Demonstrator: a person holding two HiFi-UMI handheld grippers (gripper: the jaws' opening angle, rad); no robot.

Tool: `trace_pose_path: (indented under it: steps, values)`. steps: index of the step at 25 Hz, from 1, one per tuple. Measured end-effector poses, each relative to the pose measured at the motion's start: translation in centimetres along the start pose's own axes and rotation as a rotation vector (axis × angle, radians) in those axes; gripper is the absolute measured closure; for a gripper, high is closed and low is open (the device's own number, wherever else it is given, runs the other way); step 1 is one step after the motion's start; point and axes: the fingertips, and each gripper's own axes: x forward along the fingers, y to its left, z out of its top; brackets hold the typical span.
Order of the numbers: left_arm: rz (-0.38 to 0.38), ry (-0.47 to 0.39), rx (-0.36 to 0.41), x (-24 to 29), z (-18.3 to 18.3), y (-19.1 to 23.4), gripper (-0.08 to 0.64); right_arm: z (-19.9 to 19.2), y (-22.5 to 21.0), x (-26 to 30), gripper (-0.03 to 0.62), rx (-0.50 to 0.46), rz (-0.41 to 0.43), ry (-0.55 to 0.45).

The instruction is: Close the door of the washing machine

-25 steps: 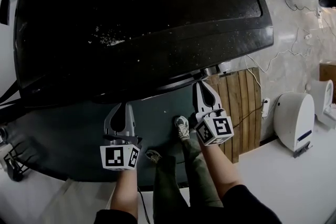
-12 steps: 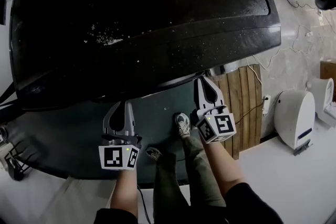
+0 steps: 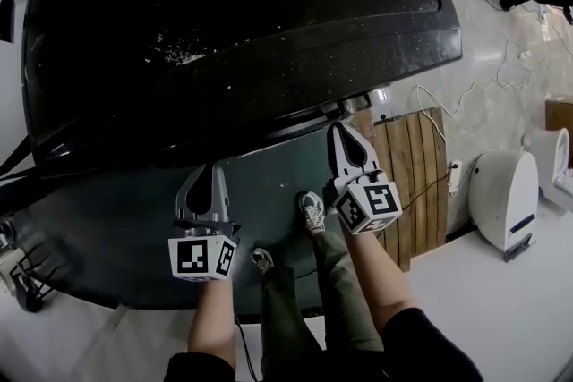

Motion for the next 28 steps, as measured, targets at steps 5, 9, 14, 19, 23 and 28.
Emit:
trace_pose_path:
  steps: [5, 9, 14, 19, 23, 28]
  values:
    - [-0.04, -0.002, 0.004, 0.0, 0.4, -0.9, 0.554, 0.6, -0.2, -1.3, 0.591, -0.012, -0.028, -0.004]
    - [-0.071, -0.034, 0.008, -1.9, 1.5, -1.6, 0.554, 1.8, 1.2, -4.0, 0.591, -0.033, -0.043, -0.037]
    - [-0.122, -0.055, 0.026, -6.1, 3.1, -2.8, 0.554, 3.5, 4.0, -8.9, 0.591, -0.06, -0.074, -0.082]
    - [-0.158, -0.066, 0.048, -10.7, 4.4, -3.8, 0.554, 4.4, 7.2, -13.7, 0.591, -0.072, -0.085, -0.107]
    - [-0.197, -0.079, 0.074, -14.6, 5.7, -5.0, 0.554, 4.9, 10.0, -17.8, 0.591, -0.084, -0.081, -0.117]
    - [-0.275, -0.069, 0.108, -19.7, 6.5, -7.3, 0.554, 5.1, 13.8, -22.7, 0.591, -0.119, -0.059, -0.106]
